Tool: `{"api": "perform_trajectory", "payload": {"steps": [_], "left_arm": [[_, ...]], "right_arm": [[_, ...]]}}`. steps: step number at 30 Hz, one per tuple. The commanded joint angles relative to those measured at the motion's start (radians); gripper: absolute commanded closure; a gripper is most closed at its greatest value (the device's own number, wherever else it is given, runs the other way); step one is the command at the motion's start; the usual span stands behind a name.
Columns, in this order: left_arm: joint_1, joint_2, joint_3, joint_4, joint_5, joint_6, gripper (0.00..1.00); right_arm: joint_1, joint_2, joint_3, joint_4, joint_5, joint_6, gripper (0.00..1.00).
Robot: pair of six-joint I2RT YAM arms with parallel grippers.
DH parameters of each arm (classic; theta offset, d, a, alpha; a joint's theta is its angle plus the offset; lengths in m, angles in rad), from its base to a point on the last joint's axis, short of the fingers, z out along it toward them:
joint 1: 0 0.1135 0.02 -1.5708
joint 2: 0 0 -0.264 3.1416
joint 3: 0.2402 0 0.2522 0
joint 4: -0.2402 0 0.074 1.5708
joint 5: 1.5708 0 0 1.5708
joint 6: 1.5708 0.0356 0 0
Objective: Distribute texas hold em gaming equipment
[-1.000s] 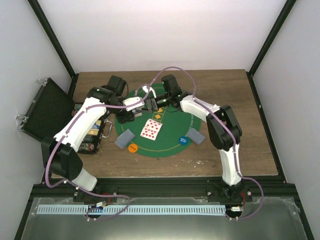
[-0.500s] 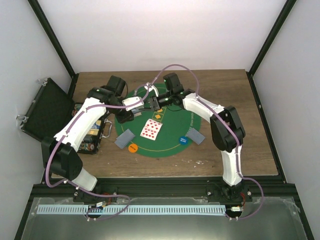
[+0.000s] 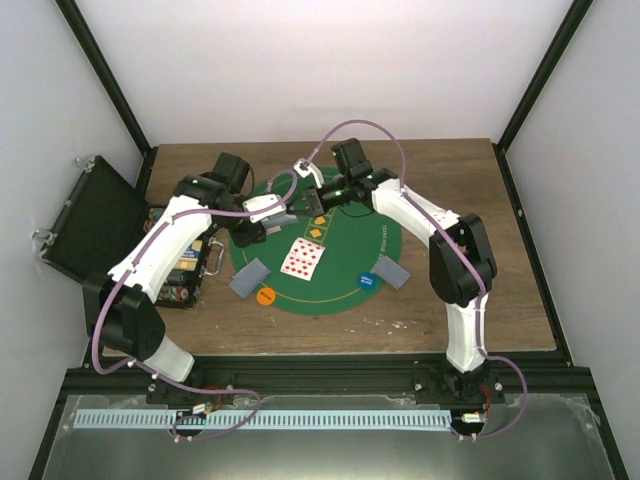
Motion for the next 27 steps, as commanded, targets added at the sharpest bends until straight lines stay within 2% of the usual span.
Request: {"api": "perform_trajectory", "payload": {"steps": [1,10,15,17,23,27], "left_arm": [[0.011,-0.019,-0.011,0.004,0.019,-0.003,0.57],[0.042,-0.007,0.016,-0.006,0.026,-0.019,0.56],[0.064,-0.002,0.030,-0.003,0.024,-0.029,0.56],[0.072,-0.002,0.030,0.001,0.023,-0.038,0.56],[0.081,-0.013,0.016,0.012,0.027,-0.063,0.56],[0.087,-0.031,0.000,0.013,0.025,-0.067,0.56]], "right_arm": [[-0.026,-0.072,0.039,-0.070,0.039,-0.056,0.99],[-0.127,-0.254,-0.048,-0.047,0.060,-0.129,0.99],[-0.208,-0.338,-0.140,-0.022,0.121,-0.201,0.99],[-0.216,-0.363,-0.182,0.011,0.198,-0.256,0.99],[-0.215,-0.374,-0.319,0.244,0.365,-0.450,0.99],[-0.203,-0.332,-0.381,0.407,0.402,-0.644,0.99]]}}
